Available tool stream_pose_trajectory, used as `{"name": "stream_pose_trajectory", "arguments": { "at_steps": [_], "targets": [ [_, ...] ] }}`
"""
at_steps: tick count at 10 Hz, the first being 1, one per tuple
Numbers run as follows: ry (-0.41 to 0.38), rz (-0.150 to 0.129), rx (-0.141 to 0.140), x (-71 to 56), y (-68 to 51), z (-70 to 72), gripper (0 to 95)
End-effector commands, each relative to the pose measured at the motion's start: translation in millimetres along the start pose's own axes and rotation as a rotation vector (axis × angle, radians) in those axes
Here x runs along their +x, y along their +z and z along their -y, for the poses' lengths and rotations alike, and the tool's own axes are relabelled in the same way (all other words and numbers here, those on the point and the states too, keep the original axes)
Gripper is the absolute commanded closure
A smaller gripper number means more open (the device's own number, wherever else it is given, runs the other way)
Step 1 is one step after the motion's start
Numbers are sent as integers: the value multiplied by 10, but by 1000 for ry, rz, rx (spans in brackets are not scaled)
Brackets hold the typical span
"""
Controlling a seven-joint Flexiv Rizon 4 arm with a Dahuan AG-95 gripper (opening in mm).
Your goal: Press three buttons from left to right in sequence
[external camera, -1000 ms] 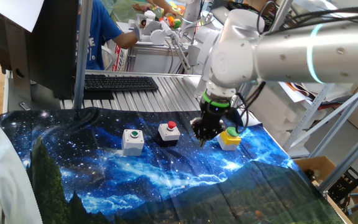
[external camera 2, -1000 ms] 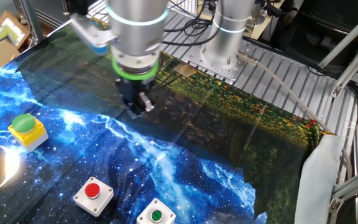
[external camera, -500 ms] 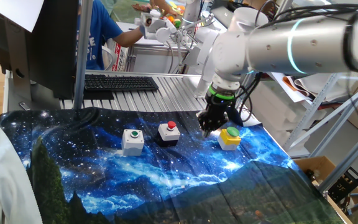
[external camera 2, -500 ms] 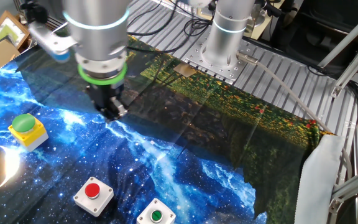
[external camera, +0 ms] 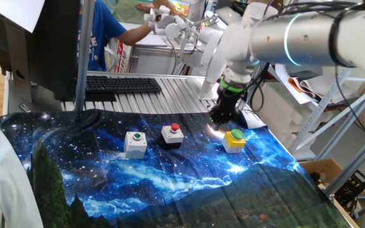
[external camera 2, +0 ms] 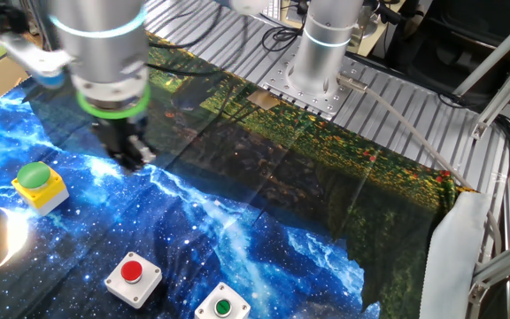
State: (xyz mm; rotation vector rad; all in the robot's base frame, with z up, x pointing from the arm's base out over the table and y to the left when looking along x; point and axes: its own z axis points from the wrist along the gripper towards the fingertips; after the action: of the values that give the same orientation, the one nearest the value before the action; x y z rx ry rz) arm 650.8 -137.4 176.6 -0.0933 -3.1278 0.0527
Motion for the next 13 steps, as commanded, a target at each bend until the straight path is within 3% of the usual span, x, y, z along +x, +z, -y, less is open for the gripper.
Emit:
{"name": "stream_pose_trajectory", "arguments": {
  "at_steps": [1, 5, 6, 7, 8, 13],
  "targets": [
    [-48, -8, -5, -131, -77, 234, 950],
    [-68, -7, 2, -255, 13, 488, 950],
    [-107, -13, 25, -263, 29, 489, 950],
    [-100, -15, 23, -263, 36, 491, 950],
    [-72, -21, -9, -264, 38, 492, 950],
    [-61, -51, -56, -264, 37, 491, 950]
  ]
}}
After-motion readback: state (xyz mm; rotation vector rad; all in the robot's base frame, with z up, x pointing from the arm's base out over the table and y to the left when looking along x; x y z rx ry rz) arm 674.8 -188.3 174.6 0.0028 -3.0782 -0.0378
